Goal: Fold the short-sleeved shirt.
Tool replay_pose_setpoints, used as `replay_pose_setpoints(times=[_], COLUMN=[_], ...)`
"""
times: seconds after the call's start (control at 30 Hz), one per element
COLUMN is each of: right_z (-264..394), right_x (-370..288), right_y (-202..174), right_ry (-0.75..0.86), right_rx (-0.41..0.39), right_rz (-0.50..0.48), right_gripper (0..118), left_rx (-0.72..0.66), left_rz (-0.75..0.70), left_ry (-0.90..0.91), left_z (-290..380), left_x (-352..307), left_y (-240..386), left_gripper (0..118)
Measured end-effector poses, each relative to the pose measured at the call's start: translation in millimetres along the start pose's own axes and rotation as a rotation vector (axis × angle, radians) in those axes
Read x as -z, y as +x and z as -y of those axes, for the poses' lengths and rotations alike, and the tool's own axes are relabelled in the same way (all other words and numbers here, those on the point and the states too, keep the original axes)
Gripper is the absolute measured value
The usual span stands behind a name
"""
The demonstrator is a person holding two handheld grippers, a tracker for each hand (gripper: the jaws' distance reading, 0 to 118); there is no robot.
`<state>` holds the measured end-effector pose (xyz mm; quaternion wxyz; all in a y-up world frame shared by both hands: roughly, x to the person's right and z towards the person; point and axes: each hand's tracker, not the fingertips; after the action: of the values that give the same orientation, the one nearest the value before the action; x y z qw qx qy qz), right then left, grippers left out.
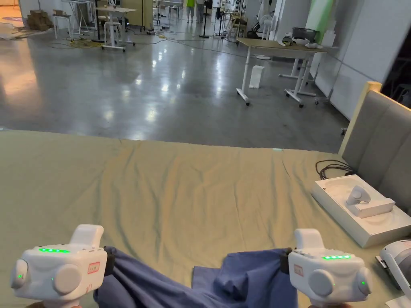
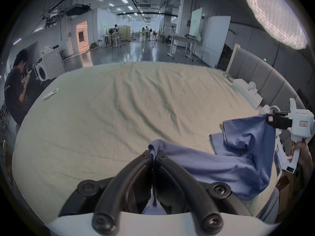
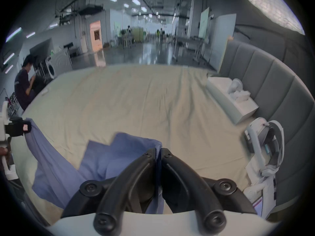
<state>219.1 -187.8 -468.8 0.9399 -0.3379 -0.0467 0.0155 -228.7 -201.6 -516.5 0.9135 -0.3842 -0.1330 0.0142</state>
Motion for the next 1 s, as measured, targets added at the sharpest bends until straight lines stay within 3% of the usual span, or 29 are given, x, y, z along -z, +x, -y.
replay_pose_setpoints(times=[0.43, 0.73, 1.0], right_z=[-105.5, -170.9, -208.8], right_x=[-135.1, -192.9, -208.7], right_y=[24.4, 36.7, 16.4], right_ry=[0.355, 0.468, 0.521], right_rx=[0.02, 0.004, -0.009], right_rz=[0.064, 0.095, 0.097], right_gripper=[4, 4, 4], left_rx=[-0.033, -0.057, -0.016], left_rz=[-0.101, -0.177, -0.226], left_ry=[0.288, 0.407, 0.447], left_z=[-91.0, -145.8, -177.3], left_x=[-129.5, -207.2, -224.1], left_y=[-48.8, -84.8, -80.1], left_gripper=[4, 4, 4])
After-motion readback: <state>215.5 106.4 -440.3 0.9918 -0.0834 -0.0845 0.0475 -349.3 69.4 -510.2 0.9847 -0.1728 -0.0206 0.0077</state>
